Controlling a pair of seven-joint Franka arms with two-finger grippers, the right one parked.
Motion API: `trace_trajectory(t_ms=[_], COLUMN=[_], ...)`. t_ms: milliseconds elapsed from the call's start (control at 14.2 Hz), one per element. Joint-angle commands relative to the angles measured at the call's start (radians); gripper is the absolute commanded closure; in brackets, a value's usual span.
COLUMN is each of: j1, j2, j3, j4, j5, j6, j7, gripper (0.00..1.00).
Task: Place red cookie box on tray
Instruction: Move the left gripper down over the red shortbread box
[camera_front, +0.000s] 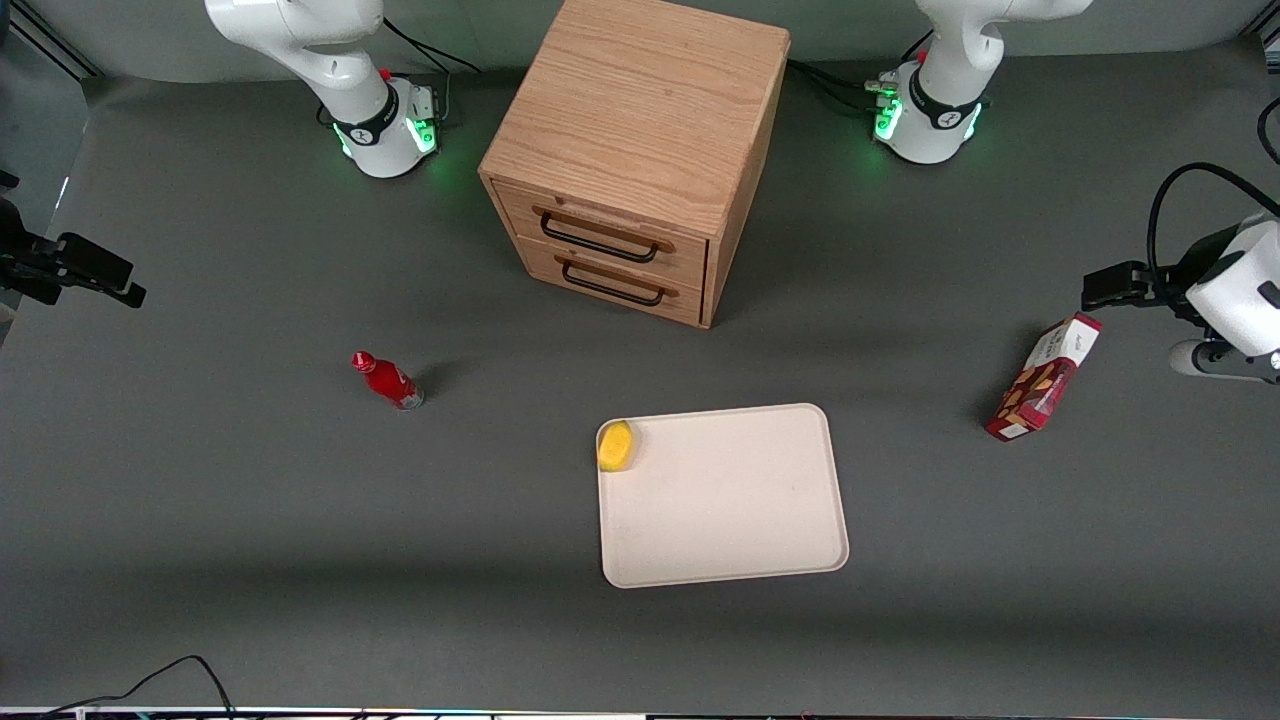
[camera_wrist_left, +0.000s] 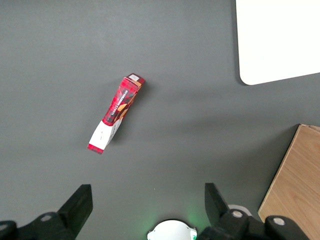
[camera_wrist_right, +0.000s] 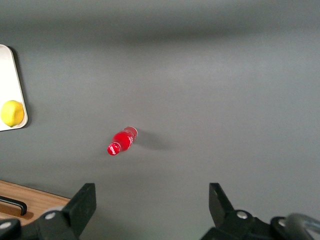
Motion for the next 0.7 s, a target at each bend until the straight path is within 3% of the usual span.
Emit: trace_trajectory(t_ms=[0, 281, 491, 632], j1=[0.0, 0.01, 0.01, 0.012], j2=[0.007, 0.004, -0.001, -0.01], j3=[0.001, 0.03, 0.165, 0.196], j4=[0.04, 0.005, -0.146, -0.316], j5=[0.014, 0.024, 0.031, 0.028], j6=[-0.027, -0.059, 0.037, 0.205], j7=[-0.004, 0.047, 0.478, 0.609], gripper=[0.0, 0.0, 0.0, 0.0])
